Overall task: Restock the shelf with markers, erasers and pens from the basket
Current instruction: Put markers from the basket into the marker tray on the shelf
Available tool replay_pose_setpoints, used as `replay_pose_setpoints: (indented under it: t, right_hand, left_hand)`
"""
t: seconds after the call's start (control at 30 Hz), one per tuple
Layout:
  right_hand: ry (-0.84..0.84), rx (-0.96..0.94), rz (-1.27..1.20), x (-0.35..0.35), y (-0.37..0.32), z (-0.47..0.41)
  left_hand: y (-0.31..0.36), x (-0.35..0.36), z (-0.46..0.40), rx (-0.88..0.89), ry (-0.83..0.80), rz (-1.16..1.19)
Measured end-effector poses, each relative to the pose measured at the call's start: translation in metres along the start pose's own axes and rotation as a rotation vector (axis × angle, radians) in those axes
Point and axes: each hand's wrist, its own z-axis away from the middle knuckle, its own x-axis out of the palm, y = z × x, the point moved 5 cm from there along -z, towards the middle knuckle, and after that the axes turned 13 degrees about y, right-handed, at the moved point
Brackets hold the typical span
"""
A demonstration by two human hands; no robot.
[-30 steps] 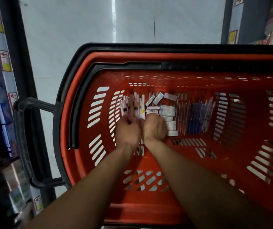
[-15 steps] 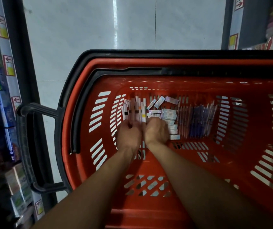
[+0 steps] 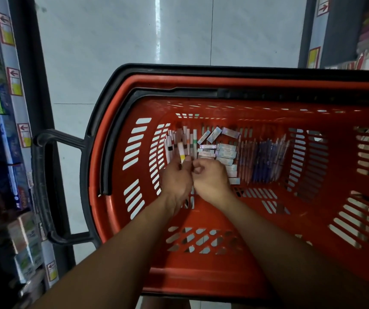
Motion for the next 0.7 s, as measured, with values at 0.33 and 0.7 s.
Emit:
replay_pose_setpoints:
  t: [0.33,0.7]
  right_hand:
    - [0.184,0.013,0.256,0.016,-0.004,-0.023]
    - [0.186,-0.026,0.565,0.033,-0.019,-0.037]
  left_hand:
    - [-0.014,-0.013,-0.007,-0.065,0.193,-0.034]
    - [-0.013,-0.013,-0.012,-0.068,0.231,0.044]
